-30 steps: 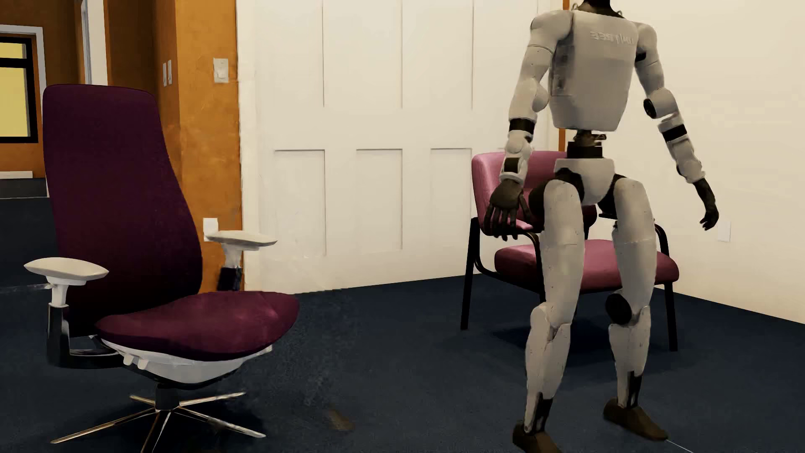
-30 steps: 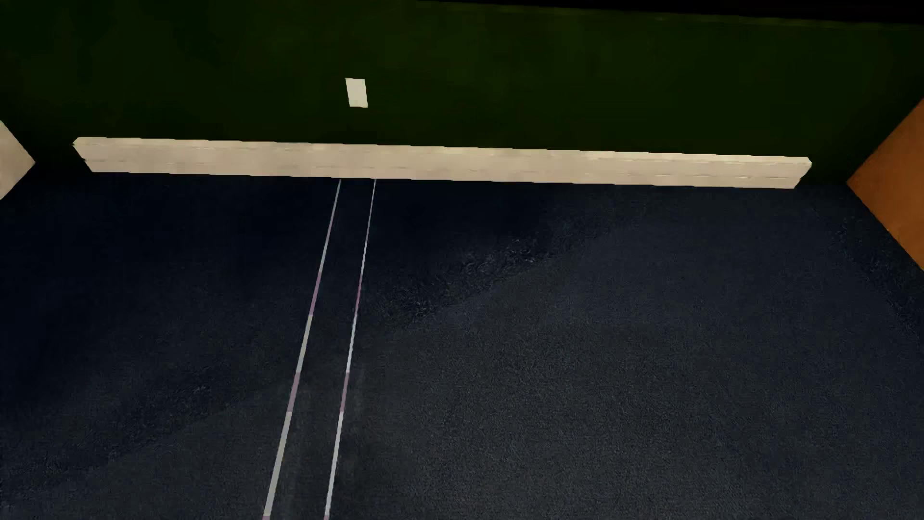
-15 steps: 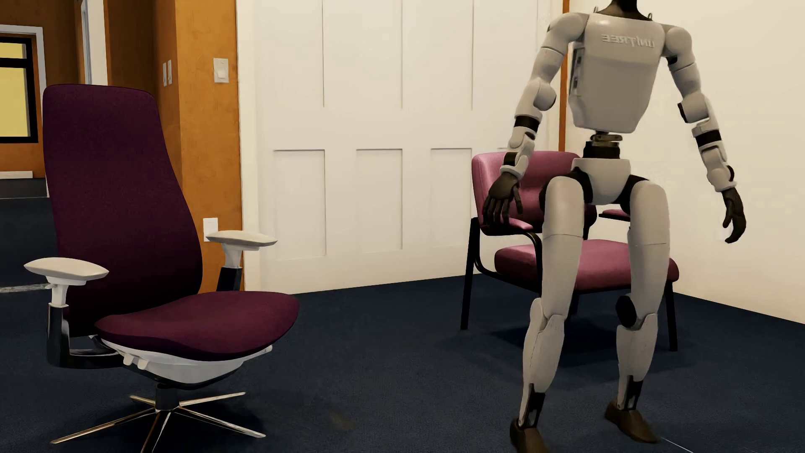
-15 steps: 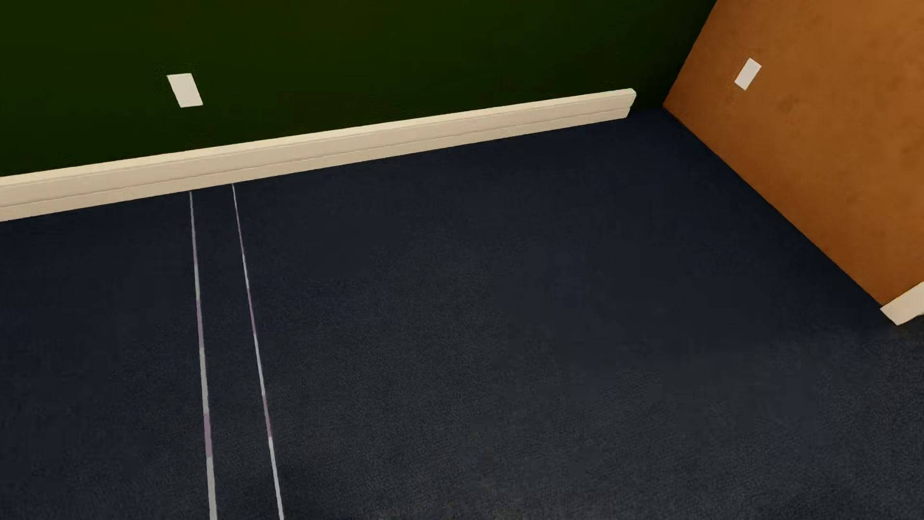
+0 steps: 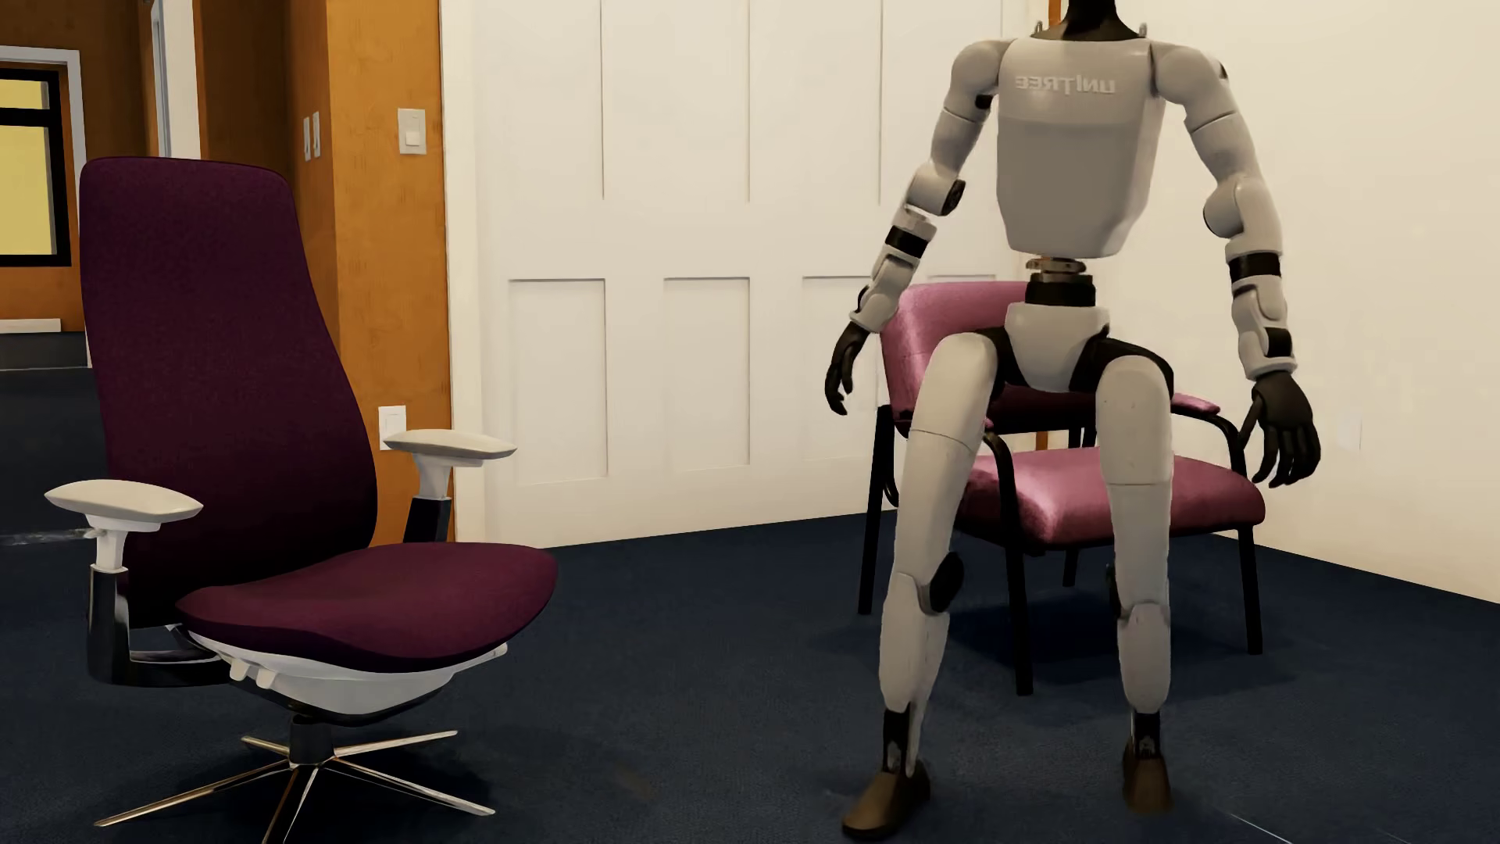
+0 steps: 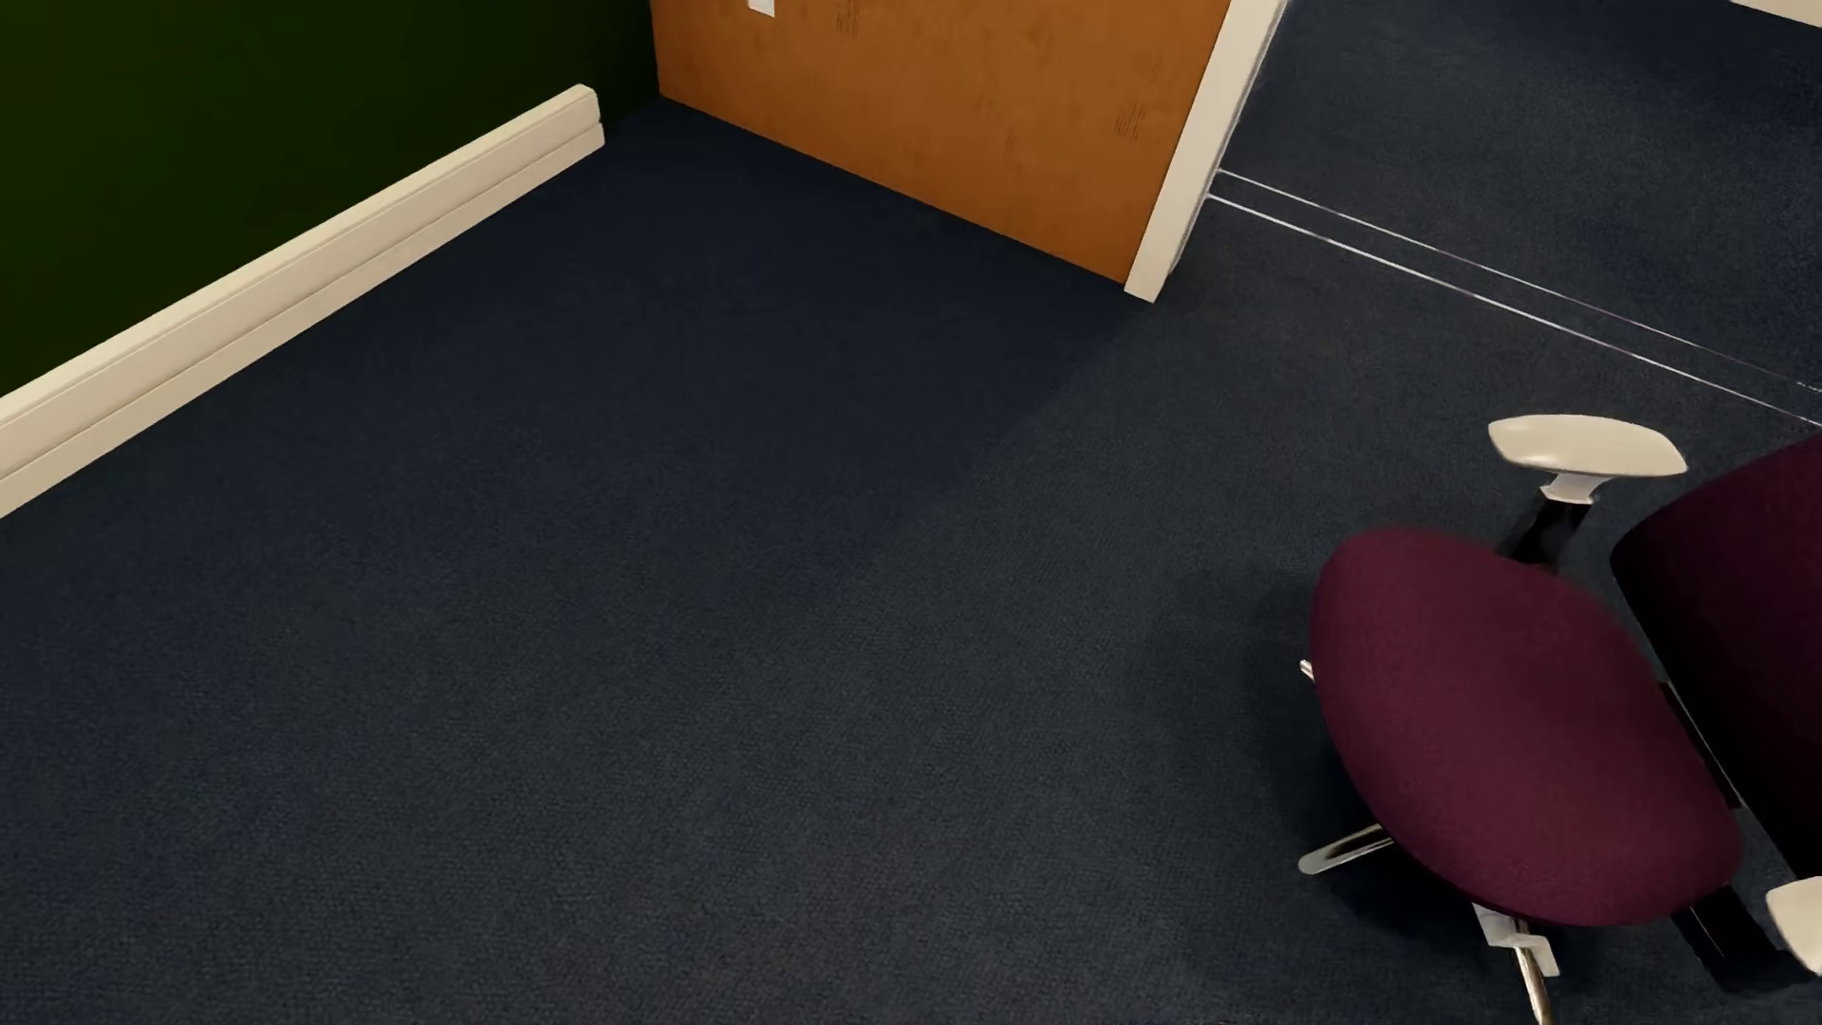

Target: Take a seat on the dark chair

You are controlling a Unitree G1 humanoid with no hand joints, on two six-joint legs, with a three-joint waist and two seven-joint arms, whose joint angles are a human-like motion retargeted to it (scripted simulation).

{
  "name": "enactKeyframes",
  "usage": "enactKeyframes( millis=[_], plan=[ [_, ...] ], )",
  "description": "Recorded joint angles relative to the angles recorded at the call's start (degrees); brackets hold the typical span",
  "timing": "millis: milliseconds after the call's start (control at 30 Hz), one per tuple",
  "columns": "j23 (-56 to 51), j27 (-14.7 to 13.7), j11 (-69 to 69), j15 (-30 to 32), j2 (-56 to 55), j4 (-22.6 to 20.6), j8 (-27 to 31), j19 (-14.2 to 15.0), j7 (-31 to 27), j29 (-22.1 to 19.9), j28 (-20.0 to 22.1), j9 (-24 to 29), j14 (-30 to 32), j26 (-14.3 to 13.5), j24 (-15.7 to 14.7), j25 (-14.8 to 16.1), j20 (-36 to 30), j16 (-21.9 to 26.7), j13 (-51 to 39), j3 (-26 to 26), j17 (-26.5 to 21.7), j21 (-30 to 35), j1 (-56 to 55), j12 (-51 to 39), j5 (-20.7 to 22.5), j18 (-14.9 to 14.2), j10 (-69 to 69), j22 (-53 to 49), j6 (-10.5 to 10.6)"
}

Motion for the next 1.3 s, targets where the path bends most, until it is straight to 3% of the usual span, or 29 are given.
enactKeyframes(
  millis=[100, 167, 200, 233, 267, 333, 433, 533, 633, 667, 700, 733, 767, 800, 833, 900, 1000, 1067, 1133, 1167, 1233, 1300],
  plan=[
    [-0.5, -0.5, -0.8, -0.3, 3.5, 6.8, 0.5, -3.5, -0.2, -0.1, -0.1, 0.7, 3.4, 0.1, -3.1, -0.6, -0.4, 0.7, 0.9, 0.4, -0.3, 2.9, -2.7, 0.5, 4.5, -7.3, 15.3, -0.7, 0.4],
    [-0.9, 0.0, -4.5, 0.0, 7.7, 9.2, 0.6, -6.4, -3.2, -0.2, 0.2, 1.6, 6.0, 0.7, -3.1, 0.0, -0.4, 0.1, 0.7, 1.7, -1.1, 2.4, -9.1, -0.5, 6.0, -8.7, 28.2, -0.5, 0.4],
    [-0.9, 0.4, -6.2, 0.0, 10.1, 8.3, 1.0, -6.8, -5.5, -0.3, 1.0, 2.3, 4.8, 0.7, -4.1, 0.9, -0.3, -0.8, 0.3, 2.5, -1.8, 3.2, -12.0, -0.7, 6.3, -8.6, 33.0, -0.7, 0.5],
    [-0.9, 0.9, -7.8, 0.0, 12.2, 6.0, 1.6, -7.1, -8.0, -0.3, 0.7, 2.7, 2.4, 0.7, -5.1, 1.2, -0.9, -1.5, 0.1, 3.6, -2.3, 4.2, -14.8, -0.7, 6.7, -5.8, 36.1, -0.7, 0.5],
    [-0.9, 0.8, -8.2, -0.7, 13.6, 3.7, 1.9, -7.4, -10.4, -0.4, -0.4, 3.1, 0.4, 0.7, -4.1, 1.6, -0.8, -1.9, -0.4, 4.6, -2.7, 5.6, -17.8, -0.9, 6.9, -3.8, 38.0, -0.8, 0.6],
    [-1.3, 0.7, -6.3, -3.1, 14.5, 0.1, 1.8, -7.8, -13.8, 0.1, -2.0, 3.6, -1.0, 0.4, -1.5, 1.4, 0.5, -2.5, -1.8, 6.3, -3.8, 7.7, -25.2, -0.9, 7.1, -5.9, 38.2, -1.5, 1.2],
    [-2.5, 0.4, -8.5, -4.9, 18.9, -4.8, 2.2, -7.8, -15.5, 0.0, -2.7, 3.7, -1.2, 0.4, -1.0, 1.8, 1.2, -2.8, -3.8, 7.5, -4.1, 9.9, -32.0, -0.9, 7.7, -5.6, 24.6, -0.7, 1.6],
    [-4.6, 0.0, -9.4, -7.9, 23.9, -7.1, 1.3, -8.7, -13.1, 0.4, -3.5, 4.3, -0.4, 1.0, -0.5, 0.7, 3.6, -2.0, -5.2, 8.1, -3.9, 11.7, -33.1, -0.4, 8.7, -3.0, 10.2, -0.1, 1.5],
    [-5.6, -0.5, -7.3, -10.3, 29.2, -6.7, -0.1, -8.9, -11.6, 0.6, -3.8, 3.2, 5.3, 1.3, -0.4, -0.3, 5.4, -1.4, -3.7, 8.2, -3.8, 11.4, -31.6, 1.0, 9.7, -8.1, 11.8, 0.2, 1.3],
    [-5.9, -0.4, -2.8, -11.6, 28.8, -7.1, -1.0, -8.5, -11.0, 1.0, -4.6, 2.1, 6.2, 1.5, 0.3, -0.9, 7.0, -1.1, -2.7, 8.2, -3.9, 10.7, -29.4, 2.0, 9.1, -5.6, 10.4, -0.2, 0.8],
    [-5.3, -0.4, 5.1, -11.7, 26.4, -8.1, -1.4, -5.9, -12.2, 0.8, -4.1, 1.5, 6.5, 1.3, 0.3, -1.0, 7.0, -1.2, -2.2, 8.1, -3.7, 9.7, -28.3, 2.2, 7.8, -4.4, 11.0, -0.1, -0.1],
    [-4.3, -0.3, 15.8, -9.1, 22.3, -9.0, -0.8, -0.4, -13.0, 0.2, -3.5, 1.0, 6.7, 1.5, 0.1, -0.2, 6.3, -1.5, -1.4, 7.7, -3.5, 9.5, -26.5, 2.5, 5.5, -3.9, 10.7, 0.3, -0.8],
    [-3.7, -0.3, 27.1, -0.5, 18.3, -9.6, -1.5, 8.5, -12.4, 1.5, -4.3, 1.1, 7.0, 1.8, 0.7, -0.1, 6.4, -1.5, -1.0, 6.8, -3.7, 9.9, -23.1, 3.2, 2.5, -1.7, 8.7, -0.3, -1.4],
    [-3.7, -0.2, 37.0, 1.5, 13.8, -9.7, -2.0, 9.0, -11.5, 2.6, -4.9, 2.2, 7.1, 1.7, 1.5, -1.0, 6.8, -1.2, -1.6, 5.8, -3.9, 9.1, -20.1, 3.0, 0.1, 0.6, 7.5, -1.2, -1.8],
    [-3.7, -0.1, 42.9, 0.5, 9.0, -9.0, -0.5, 7.7, -11.6, 2.4, -4.6, 2.9, 6.9, 1.6, 2.4, -1.9, 6.1, -1.1, -2.1, 5.0, -3.9, 8.7, -18.4, 2.0, -1.0, 1.1, 7.3, -1.2, -1.6],
    [-3.8, 0.5, 44.2, -1.1, 1.5, -7.3, 2.8, 4.8, -12.0, 1.3, -2.4, 2.7, 6.3, 1.3, 1.6, -2.4, 5.2, -1.5, -1.5, 3.4, -3.8, 8.5, -15.7, 1.4, -1.8, 0.5, 6.2, -1.8, -0.9],
    [-4.0, 0.5, 30.7, -2.7, -3.2, -3.1, 5.6, -1.1, -12.3, 0.7, -1.5, 3.2, 4.8, -0.3, 1.0, -3.3, 3.3, -1.4, -1.5, 1.7, -3.4, 7.2, -14.4, -0.2, -3.3, -1.8, 7.1, -3.5, -0.4],
    [-4.1, 0.0, 18.5, 0.3, -2.1, -0.3, 7.8, -1.2, -13.8, -1.9, -0.4, 2.5, 3.7, -1.0, 0.5, -1.8, 1.0, -2.0, -0.2, 1.8, -3.5, 5.8, -16.6, 0.0, -5.3, -4.3, 11.2, -4.5, -0.1],
    [-5.4, 2.9, 12.4, 5.1, 0.1, 2.2, 11.3, -0.1, -16.0, -1.7, 0.9, 2.1, 3.6, 0.7, 1.8, -1.1, 0.6, -3.1, 1.1, 2.0, -4.4, 5.5, -18.8, -0.1, -7.3, -5.3, 14.1, -5.0, 0.7],
    [-5.4, 2.6, 12.4, 5.3, 1.0, 3.2, 11.2, 1.5, -17.2, -2.4, 1.0, 1.7, 4.8, 0.7, 1.7, -0.4, 0.4, -3.3, 1.5, 2.4, -4.6, 5.2, -20.2, 0.1, -7.7, -6.2, 14.4, -5.4, 0.7],
    [-5.7, 2.2, 14.2, -3.2, 3.7, 5.0, 8.8, 2.1, -19.5, -3.1, 1.0, 1.8, 9.5, 0.9, 2.1, -0.3, 1.0, -3.4, 1.7, 3.3, -4.7, 4.8, -22.9, -0.2, -7.0, -8.1, 12.8, -6.0, 0.4],
    [-6.1, 1.4, 12.4, -11.5, 7.1, 6.8, 6.8, 0.2, -21.1, -5.3, 2.2, 2.4, 17.6, 0.6, 1.2, 1.3, 1.2, -3.0, 1.2, 4.1, -4.8, 5.1, -26.7, -1.5, -4.9, -9.9, 9.3, -6.6, 0.5]
  ],
)
